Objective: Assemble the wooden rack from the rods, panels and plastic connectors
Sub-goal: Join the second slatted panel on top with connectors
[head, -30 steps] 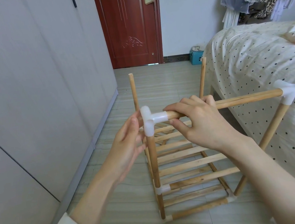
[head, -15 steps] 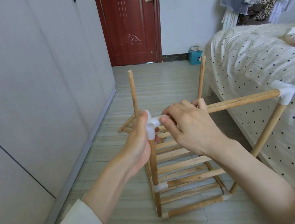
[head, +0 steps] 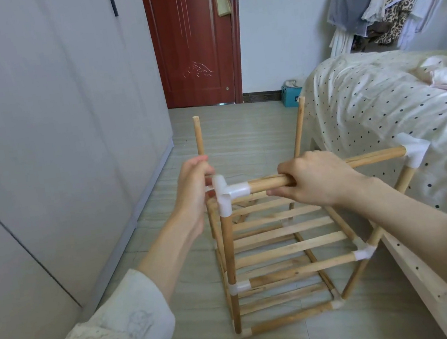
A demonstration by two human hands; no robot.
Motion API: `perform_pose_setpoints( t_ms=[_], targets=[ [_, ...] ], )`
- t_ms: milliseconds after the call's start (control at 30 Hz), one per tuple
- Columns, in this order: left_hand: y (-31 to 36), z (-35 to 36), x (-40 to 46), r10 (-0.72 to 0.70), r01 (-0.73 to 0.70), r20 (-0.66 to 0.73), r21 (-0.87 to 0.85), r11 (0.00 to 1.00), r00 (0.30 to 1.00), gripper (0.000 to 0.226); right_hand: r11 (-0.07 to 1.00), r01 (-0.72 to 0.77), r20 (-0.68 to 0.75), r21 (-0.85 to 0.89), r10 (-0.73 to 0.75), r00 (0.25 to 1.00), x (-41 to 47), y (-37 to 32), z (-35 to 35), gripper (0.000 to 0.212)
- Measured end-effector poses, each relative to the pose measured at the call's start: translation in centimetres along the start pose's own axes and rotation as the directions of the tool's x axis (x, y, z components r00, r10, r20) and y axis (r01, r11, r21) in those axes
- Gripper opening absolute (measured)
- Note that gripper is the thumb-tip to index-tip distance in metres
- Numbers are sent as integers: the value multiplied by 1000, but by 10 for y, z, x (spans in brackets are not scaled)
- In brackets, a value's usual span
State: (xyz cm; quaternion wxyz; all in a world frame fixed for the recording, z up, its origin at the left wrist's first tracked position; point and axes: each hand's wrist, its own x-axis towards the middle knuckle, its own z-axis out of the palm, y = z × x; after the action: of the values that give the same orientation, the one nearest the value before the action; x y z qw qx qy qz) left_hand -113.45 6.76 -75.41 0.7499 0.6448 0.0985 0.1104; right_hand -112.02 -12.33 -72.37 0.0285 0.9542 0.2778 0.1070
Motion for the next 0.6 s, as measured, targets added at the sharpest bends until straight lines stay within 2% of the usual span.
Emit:
perform_pose_setpoints(
  t_ms=[133,267,367,500,600],
  targets=[
    [3,21,12,50,-57,-54,-127,990,997,22,997,-32,-70,-63,27,997,11,-6,7,31],
    [0,32,12,70,-70,2,-110,991,998,26,988,-66,-287,-140,23,957,15,-7,23,35],
    [0,31,13,80,-77,17,-110,991,997,26,977,-112,-403,-179,31,915,20,-3,37,29],
    [-1,33,12,71,-67,65,-50,996,995,27,991,-78,-420,-107,26,907,20,4,44,32],
    [-4,36,8,114,-120,84,71,990,990,32,995,-73,-440,-67,36,897,20,5,43,26]
  ],
)
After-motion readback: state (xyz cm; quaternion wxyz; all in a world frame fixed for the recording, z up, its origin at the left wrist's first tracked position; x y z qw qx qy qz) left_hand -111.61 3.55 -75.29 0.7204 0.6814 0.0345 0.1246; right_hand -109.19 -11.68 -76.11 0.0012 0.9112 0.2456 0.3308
